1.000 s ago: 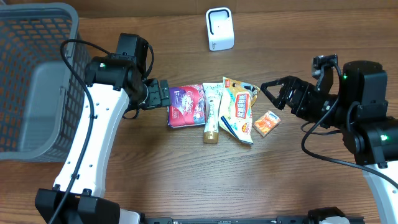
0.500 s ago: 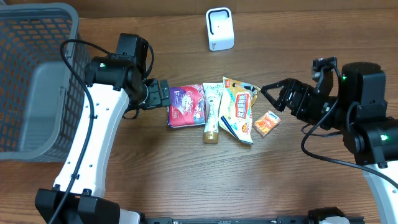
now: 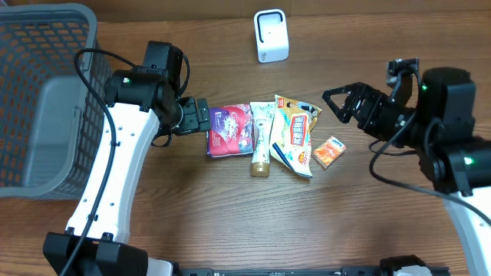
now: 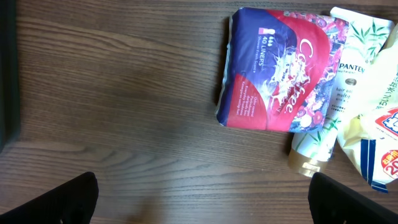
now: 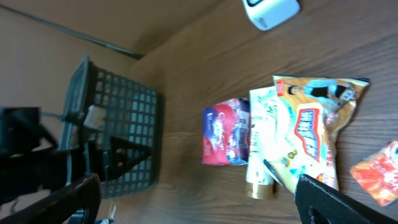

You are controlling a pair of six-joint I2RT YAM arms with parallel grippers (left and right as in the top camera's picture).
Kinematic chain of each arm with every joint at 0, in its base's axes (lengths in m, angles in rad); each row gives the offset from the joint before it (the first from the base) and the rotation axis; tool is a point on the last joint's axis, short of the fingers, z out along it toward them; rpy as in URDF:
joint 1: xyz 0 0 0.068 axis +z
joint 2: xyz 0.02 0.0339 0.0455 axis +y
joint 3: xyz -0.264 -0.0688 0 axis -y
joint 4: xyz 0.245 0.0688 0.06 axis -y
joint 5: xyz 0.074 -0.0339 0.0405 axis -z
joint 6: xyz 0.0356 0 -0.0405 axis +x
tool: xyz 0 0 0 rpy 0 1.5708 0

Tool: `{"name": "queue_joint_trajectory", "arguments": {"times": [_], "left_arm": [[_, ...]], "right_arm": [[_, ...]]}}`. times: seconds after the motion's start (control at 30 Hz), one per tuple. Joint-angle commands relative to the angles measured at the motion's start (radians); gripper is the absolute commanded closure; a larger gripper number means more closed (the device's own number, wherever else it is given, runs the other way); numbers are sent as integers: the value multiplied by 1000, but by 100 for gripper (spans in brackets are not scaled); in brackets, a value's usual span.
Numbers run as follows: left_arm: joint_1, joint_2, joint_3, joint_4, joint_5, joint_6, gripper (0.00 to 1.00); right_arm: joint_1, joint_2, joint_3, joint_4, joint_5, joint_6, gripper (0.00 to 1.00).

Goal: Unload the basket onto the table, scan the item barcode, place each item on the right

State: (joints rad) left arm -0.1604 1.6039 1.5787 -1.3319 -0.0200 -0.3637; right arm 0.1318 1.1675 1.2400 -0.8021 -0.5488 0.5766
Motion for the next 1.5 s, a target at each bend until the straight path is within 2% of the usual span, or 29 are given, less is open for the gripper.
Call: {"name": "queue_joint_trajectory", "arguments": {"times": [0.0, 0.2, 0.33, 0.4, 0.43, 0.47, 0.83, 0.93, 0.97, 1.1, 1.3, 1.47], "left_arm": [[-4, 0, 7, 1, -10, -10, 0], [-4, 0, 7, 1, -10, -10, 0], [-4, 0, 7, 1, -10, -10, 0], [-4, 0, 7, 1, -10, -10, 0], [-4, 0, 7, 2, -10, -10, 0], [-4, 0, 7, 1, -10, -10, 0], [-4, 0, 7, 2, -10, -10, 0], [-4, 0, 7, 2, -10, -10, 0], [-4, 0, 7, 1, -10, -10, 0], [-4, 0, 7, 2, -10, -10, 0], [-4, 0, 7, 2, -10, -10, 0], [-4, 0, 7, 2, -10, -10, 0]], "right_arm": [[9, 64, 21, -26, 98, 3, 0], [13, 120, 21, -68, 171, 0, 1], [13, 119, 50, -130, 248, 3, 5], [13, 119, 90, -212, 414, 3, 5], [13, 119, 98, -241, 526, 3, 0], [13, 119, 98, -248, 564, 3, 0], [13, 184, 95, -165, 476, -9, 0], [18, 286, 95, -120, 330, -216, 6], [30, 327, 95, -116, 297, -285, 6], [119, 422, 95, -126, 352, -301, 5], [326, 449, 95, -95, 601, -285, 5], [466, 484, 95, -100, 726, -286, 4]]}}
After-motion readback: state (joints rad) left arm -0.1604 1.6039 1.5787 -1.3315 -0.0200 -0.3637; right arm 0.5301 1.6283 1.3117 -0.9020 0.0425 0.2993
